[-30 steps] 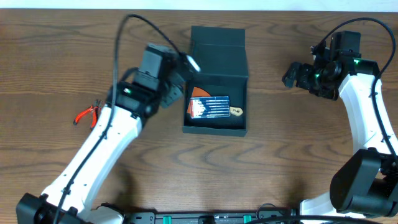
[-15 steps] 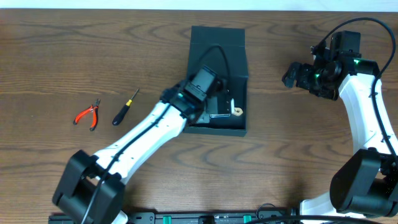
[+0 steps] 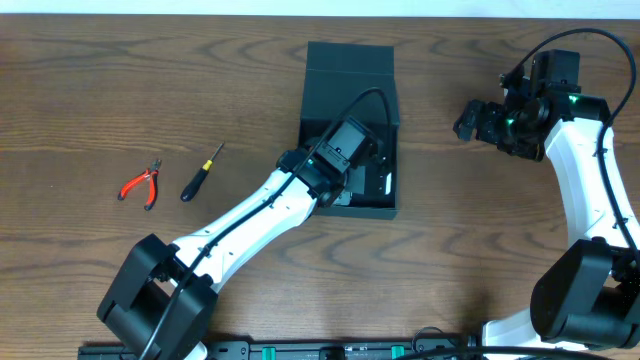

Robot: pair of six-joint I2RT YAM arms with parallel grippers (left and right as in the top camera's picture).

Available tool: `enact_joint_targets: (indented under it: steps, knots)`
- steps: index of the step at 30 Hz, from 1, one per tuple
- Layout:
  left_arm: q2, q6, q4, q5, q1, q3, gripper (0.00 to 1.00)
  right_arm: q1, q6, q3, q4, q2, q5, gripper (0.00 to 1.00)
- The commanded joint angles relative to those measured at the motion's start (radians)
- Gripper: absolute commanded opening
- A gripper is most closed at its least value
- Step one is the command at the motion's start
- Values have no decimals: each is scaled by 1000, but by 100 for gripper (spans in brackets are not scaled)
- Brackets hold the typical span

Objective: Pack container
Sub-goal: 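Carry the hammer into the black box and lower it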

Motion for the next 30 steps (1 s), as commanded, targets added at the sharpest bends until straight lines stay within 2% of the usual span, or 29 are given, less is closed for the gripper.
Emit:
enact_joint_targets:
  steps: [1,20,26,30]
  knots:
    - [4,5,26,-33,-14,5,6,-5,5,2,-8,5,-4,99]
    - [23,-2,97,-24,-62,5,6,-5,5,2,-32,5,-4,99]
    - [50,-126,167,-32,-62,5,6,-5,1,1,-50,5,-4,99]
    - [57,-143,168,-38,-61,5,6,-5,-23,1,-64,5,-3,99]
